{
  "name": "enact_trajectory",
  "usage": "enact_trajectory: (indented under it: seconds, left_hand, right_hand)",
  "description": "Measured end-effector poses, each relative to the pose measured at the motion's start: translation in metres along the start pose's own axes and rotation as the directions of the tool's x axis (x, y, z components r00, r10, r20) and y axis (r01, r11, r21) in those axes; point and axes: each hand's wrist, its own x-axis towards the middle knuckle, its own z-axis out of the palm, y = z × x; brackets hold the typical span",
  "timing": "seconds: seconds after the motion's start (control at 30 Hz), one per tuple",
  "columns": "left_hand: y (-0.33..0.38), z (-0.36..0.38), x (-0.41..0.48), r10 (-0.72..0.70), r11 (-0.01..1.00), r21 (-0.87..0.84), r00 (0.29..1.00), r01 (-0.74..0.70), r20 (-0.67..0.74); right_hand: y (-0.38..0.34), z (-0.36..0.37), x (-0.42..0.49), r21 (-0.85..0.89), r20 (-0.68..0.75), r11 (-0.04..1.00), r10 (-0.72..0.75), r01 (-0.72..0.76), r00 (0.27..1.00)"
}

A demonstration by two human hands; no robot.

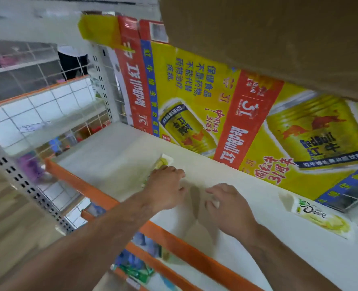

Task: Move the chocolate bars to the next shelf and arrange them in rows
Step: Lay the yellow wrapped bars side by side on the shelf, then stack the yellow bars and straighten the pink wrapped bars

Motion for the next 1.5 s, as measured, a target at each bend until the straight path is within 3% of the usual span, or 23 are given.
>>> enact_trajectory:
  seconds: [0.2, 0.5, 0.67, 0.87, 1.2, 1.5]
  left_hand:
    - [-0.084, -0.021, 0.003, -0.076, 0.997, 0.025, 0.997, 0.076, 0.024]
    - [-0.145, -0.034, 0.002, -0.132, 0.991, -0.031, 0.990, 0.133, 0.045]
    - [-0.144, -0.032, 0.010, -0.084, 0.995, -0.044, 0.995, 0.087, 0.055]
    - [-0.108, -0.018, 0.034, 0.033, 0.995, -0.095, 0.997, -0.026, 0.072]
    - [0.012, 0.015, 0.057, 0.266, 0.956, -0.157, 0.958, -0.247, 0.110]
    - [0.137, 0.043, 0.052, 0.354, 0.932, -0.127, 0.926, -0.338, 0.131]
  right_hand:
    - [-0.058, 0.035, 0.061, 0.016, 0.079, 1.000, -0.014, 0.012, 0.997]
    - [-0.098, 0.062, 0.114, -0.168, 0.333, 0.967, -0.127, 0.191, 0.934]
    - [-0.088, 0.065, 0.118, -0.163, 0.302, 0.965, -0.148, 0.204, 0.942]
    - [-0.067, 0.046, 0.088, -0.211, 0.256, 0.976, -0.003, 0.059, 0.967]
    - [0.006, 0.000, -0.002, -0.161, 0.278, 0.962, 0.259, -0.221, 0.925]
    - [0.103, -0.036, -0.089, -0.127, 0.127, 0.917, 0.393, -0.378, 0.911]
